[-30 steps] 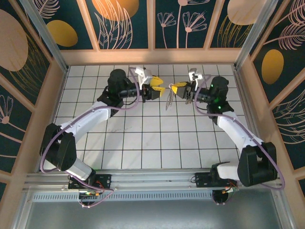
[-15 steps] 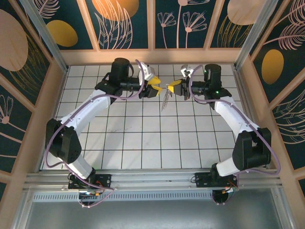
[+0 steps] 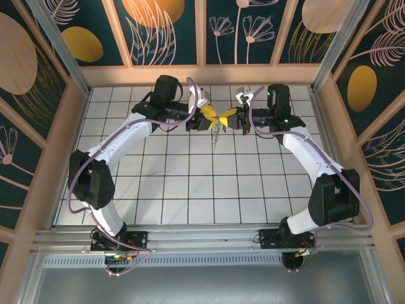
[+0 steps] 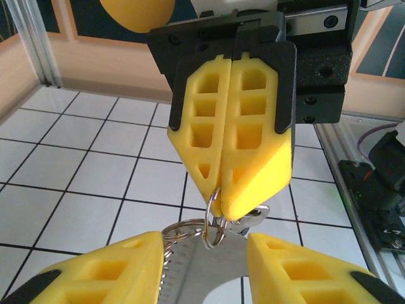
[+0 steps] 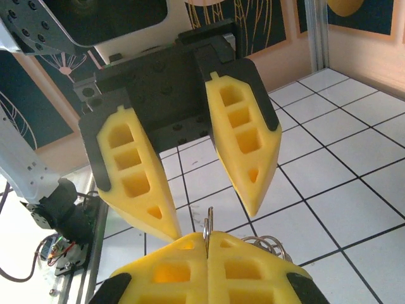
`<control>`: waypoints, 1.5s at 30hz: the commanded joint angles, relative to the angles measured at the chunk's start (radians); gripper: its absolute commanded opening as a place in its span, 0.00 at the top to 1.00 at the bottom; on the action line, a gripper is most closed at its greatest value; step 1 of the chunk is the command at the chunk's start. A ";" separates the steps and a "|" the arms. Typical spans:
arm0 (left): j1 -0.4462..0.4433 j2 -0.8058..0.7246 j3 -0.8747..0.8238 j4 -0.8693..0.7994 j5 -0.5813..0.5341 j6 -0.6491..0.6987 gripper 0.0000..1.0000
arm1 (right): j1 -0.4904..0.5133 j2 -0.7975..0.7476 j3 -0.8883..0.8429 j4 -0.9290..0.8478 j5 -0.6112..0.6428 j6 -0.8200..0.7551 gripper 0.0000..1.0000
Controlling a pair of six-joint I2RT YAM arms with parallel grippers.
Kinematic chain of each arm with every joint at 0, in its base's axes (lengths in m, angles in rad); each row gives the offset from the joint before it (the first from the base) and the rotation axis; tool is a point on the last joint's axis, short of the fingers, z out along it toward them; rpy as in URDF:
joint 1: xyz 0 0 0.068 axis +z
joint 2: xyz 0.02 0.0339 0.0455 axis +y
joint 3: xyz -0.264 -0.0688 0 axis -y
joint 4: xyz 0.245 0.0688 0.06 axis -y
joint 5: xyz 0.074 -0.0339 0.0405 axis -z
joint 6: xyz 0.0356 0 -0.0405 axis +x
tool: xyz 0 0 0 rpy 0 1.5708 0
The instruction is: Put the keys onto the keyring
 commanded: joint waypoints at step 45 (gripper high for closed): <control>0.006 -0.154 -0.268 0.641 0.062 -0.390 1.00 | -0.054 -0.227 -0.327 0.534 0.228 0.371 0.54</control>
